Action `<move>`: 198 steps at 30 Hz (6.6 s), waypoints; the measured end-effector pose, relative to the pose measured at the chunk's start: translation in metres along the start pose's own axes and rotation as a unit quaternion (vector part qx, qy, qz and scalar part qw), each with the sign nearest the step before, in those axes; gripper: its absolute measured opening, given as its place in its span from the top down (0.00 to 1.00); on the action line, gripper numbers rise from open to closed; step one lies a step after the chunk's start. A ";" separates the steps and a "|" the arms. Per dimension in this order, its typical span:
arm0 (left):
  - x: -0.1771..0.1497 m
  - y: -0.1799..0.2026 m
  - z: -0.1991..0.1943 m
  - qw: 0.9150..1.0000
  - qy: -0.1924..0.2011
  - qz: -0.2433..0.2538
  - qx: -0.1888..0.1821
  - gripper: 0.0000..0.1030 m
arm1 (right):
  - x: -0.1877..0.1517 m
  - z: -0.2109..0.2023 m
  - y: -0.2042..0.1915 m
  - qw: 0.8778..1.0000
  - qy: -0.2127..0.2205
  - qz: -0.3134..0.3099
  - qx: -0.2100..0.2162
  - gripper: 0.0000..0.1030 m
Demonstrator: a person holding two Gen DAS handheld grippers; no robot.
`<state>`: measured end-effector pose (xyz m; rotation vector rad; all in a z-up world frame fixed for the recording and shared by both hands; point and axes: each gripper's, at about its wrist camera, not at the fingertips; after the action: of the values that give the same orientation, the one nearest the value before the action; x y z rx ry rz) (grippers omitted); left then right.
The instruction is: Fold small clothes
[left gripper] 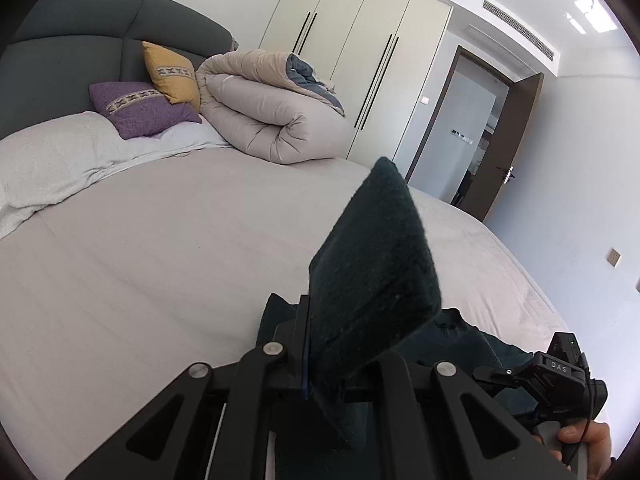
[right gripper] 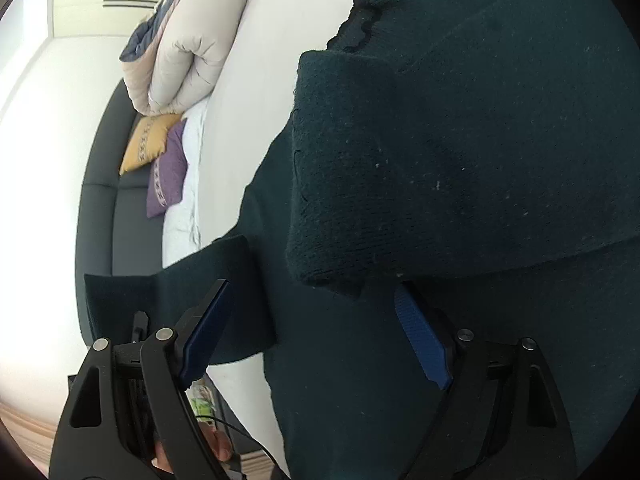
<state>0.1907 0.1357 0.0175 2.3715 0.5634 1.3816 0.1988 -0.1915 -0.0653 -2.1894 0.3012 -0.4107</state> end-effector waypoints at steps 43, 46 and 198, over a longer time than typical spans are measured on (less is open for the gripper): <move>-0.140 0.138 0.114 0.971 -0.157 0.177 -0.020 0.61 | 0.046 -0.035 0.053 0.992 -0.014 0.045 0.113 0.26; -0.127 0.126 0.090 0.976 -0.142 0.162 -0.039 0.29 | 0.049 -0.033 0.076 0.993 -0.019 0.053 0.107 0.28; -0.166 -0.130 -0.143 0.895 -0.373 -0.219 -0.111 0.94 | -0.273 -0.301 0.183 0.991 -0.019 -0.052 -0.118 0.67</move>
<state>-0.0316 0.1787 -0.1007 2.1644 0.6075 0.2727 -0.1824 -0.4202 -0.0897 -2.4493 0.2256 -0.4079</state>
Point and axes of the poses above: each gripper's, at about its wrist camera, not at the fingertips, and z roughly the way its jaws point, y to its right, x to its top, and after that the axes turned 10 degrees about -z, right-handed
